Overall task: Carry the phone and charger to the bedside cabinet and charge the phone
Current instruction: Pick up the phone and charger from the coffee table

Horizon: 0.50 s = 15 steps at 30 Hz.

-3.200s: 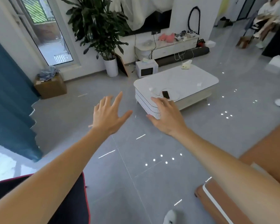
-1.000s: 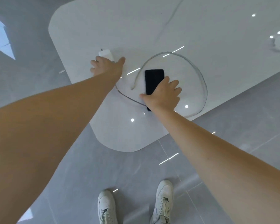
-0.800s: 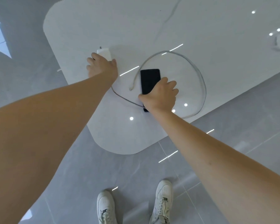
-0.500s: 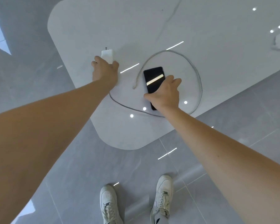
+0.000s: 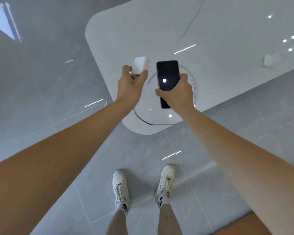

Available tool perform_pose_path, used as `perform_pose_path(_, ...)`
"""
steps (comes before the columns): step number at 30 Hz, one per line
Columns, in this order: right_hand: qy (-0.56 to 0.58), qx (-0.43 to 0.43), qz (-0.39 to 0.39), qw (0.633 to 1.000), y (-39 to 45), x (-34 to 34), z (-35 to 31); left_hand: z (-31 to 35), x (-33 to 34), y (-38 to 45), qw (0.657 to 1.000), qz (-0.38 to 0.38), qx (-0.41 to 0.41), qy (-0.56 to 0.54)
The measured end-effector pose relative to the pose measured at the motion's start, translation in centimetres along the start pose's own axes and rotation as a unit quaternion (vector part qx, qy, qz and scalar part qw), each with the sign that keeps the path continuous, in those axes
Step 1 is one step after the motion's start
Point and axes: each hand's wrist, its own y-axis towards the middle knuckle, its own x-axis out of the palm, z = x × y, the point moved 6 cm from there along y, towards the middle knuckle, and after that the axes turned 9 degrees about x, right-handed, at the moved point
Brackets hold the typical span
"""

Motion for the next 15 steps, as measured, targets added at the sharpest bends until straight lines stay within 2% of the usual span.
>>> perform_pose_path(7, -0.001, -0.032, -0.025, 0.999, -8.6, -4.5, -6.2, 8.1, -6.5, -7.6, 0.999, 0.036, 0.019, 0.03)
perform_pose_path(15, -0.024, -0.069, -0.12, 0.99, -17.4, -8.8, -11.9, 14.9, -14.1, -18.3, 0.99, 0.129, -0.03, 0.042)
